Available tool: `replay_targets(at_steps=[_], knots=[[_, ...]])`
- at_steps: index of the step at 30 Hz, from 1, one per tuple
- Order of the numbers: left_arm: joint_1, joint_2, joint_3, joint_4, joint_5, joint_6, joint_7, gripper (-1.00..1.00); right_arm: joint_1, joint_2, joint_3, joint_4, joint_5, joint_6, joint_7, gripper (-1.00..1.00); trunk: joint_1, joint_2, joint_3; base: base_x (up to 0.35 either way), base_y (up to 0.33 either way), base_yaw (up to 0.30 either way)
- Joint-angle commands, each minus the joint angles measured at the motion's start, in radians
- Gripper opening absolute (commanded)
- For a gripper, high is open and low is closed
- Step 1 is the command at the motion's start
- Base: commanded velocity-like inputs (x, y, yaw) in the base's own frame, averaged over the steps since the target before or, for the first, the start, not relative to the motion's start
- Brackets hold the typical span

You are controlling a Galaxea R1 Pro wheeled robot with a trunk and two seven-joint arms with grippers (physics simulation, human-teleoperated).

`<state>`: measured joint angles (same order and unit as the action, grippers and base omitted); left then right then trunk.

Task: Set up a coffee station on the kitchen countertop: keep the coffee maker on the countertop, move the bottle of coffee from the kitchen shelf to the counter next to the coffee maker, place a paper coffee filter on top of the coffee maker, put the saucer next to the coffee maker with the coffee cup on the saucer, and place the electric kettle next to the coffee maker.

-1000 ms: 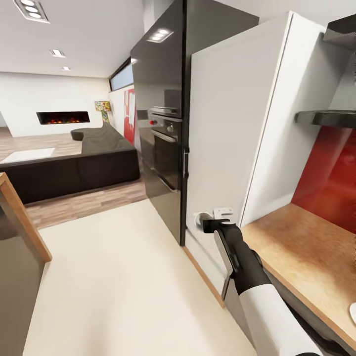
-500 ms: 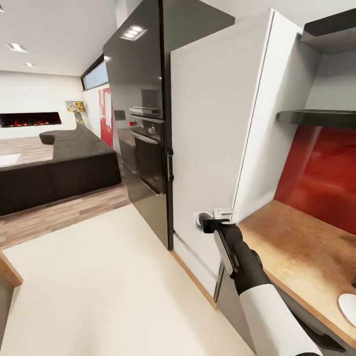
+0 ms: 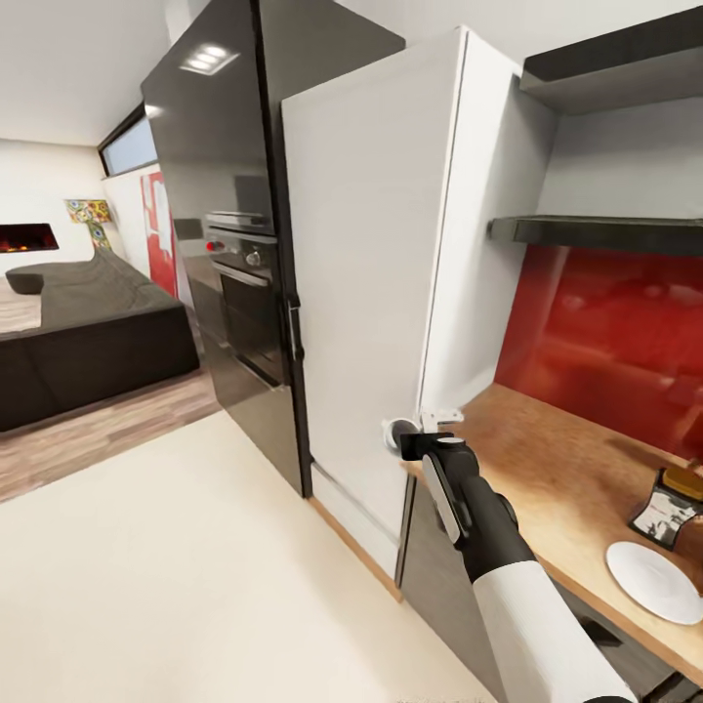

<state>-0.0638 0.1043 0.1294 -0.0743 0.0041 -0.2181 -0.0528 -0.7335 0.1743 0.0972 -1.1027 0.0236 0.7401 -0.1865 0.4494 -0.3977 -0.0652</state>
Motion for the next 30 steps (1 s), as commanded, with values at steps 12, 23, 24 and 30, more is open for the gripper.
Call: replay_targets(at_steps=[12,23,24,30], knots=[[-0.001,0.000,0.007,0.001,0.000,-0.003,-0.006,1.00,-0.001,0.000,0.002,-0.003,0.003,0.005,-0.004,-1.00,0.001,-0.002,-0.002,0.000,0.010,-0.268],[-0.001,0.000,0.007,0.001,0.000,-0.003,-0.006,1.00,-0.001,0.000,0.005,-0.003,0.001,0.005,-0.004,-1.00,0.001,-0.002,-0.005,0.000,0.000,-0.127],[-0.001,0.000,0.007,0.001,0.000,-0.003,-0.006,1.00,-0.001,0.000,0.005,-0.003,0.001,0.005,-0.004,-1.00,0.001,-0.002,-0.005,0.000,0.000,-0.002],[-0.001,0.000,0.007,0.001,0.000,-0.003,-0.006,1.00,-0.001,0.000,0.006,-0.004,0.001,0.005,-0.004,-1.00,0.001,-0.002,-0.005,0.000,0.000,-0.074]])
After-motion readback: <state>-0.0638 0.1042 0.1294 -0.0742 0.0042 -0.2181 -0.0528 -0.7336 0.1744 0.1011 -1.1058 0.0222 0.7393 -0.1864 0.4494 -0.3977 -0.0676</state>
